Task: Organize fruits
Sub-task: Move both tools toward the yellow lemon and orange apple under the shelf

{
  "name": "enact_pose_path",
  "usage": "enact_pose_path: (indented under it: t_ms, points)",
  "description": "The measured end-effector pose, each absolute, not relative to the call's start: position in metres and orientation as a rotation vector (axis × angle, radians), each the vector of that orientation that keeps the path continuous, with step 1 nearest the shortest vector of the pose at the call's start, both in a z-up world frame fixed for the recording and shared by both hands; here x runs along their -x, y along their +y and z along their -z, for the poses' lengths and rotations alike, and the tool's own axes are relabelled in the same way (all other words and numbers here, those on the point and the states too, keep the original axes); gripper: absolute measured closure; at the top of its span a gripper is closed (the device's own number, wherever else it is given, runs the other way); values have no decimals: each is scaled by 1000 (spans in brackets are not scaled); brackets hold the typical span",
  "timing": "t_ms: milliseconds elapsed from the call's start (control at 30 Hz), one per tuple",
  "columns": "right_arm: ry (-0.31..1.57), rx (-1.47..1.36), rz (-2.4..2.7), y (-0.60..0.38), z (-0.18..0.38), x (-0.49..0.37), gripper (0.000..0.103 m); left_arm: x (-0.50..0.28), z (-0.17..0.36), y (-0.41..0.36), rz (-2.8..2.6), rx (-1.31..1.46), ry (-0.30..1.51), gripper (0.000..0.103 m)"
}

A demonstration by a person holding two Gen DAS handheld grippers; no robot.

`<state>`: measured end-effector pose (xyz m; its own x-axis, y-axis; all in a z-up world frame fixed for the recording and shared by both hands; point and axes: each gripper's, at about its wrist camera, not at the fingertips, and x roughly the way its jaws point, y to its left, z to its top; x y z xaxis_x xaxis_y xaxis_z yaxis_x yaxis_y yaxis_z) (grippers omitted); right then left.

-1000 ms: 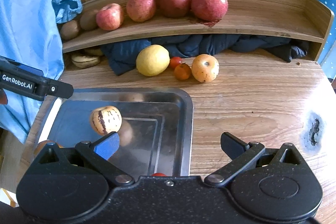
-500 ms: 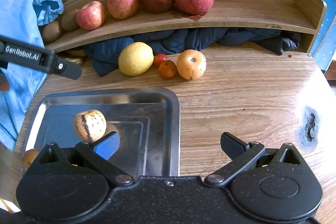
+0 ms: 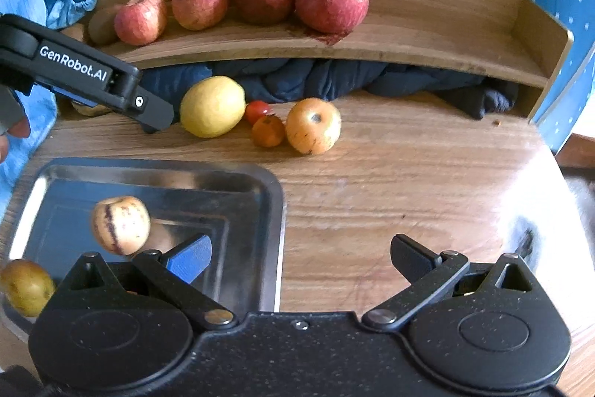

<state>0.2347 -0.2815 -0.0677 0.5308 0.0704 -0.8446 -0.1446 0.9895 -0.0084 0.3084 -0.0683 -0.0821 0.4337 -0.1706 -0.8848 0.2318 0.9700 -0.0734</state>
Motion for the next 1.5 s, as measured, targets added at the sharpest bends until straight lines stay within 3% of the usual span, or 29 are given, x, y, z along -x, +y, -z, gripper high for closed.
enact_pose_path:
  t_ms: [967,1500]
  points:
    - [961,345,-194,-280,80,-307,2,-349,115,-85,301,-22,1125,1]
    - [959,372,-240,-270,90,-326,16,-358,121,-90,356,-18,1120,8]
